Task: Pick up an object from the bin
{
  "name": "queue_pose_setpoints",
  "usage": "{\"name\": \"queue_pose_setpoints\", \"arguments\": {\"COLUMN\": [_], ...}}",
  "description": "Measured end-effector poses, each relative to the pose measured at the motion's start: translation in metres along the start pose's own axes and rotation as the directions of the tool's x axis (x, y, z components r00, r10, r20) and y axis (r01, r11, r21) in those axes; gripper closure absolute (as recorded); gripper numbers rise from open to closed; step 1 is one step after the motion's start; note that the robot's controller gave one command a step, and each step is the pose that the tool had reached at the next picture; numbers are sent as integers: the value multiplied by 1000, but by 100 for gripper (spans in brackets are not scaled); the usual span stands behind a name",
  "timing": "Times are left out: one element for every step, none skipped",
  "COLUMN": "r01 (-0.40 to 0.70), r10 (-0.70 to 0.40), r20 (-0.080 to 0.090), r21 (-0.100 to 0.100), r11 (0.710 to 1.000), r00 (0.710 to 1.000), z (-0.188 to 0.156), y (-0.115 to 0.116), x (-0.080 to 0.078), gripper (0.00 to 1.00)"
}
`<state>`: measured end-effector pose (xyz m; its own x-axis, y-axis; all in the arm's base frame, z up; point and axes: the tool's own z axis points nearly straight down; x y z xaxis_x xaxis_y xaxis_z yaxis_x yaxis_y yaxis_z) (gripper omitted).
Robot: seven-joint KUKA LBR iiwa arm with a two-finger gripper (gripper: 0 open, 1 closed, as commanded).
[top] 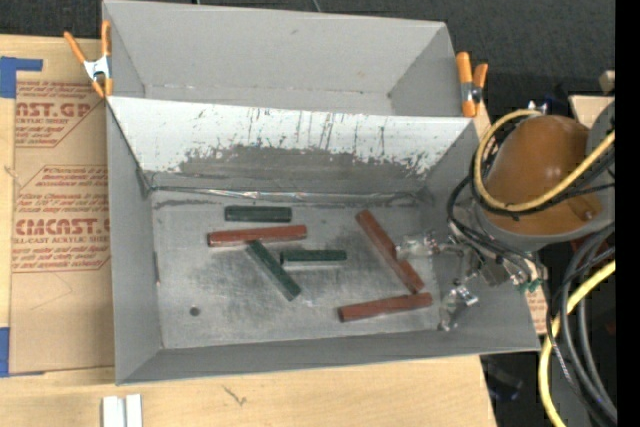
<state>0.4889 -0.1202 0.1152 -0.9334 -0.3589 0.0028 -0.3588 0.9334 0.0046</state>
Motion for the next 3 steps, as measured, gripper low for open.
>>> {"name": "queue_pose_setpoints", "arguments": {"r01": [-29, -29, 316], "r10": [29, 29, -316], "r20": [12, 11, 2], "r21": [7, 7, 3], "r11": [1000, 1000, 949], "r00": [1000, 1000, 949], "z": [42, 42, -111], "y": [7, 7, 7], "x": [-2, -2, -5], "gripper": [100, 100, 100]}}
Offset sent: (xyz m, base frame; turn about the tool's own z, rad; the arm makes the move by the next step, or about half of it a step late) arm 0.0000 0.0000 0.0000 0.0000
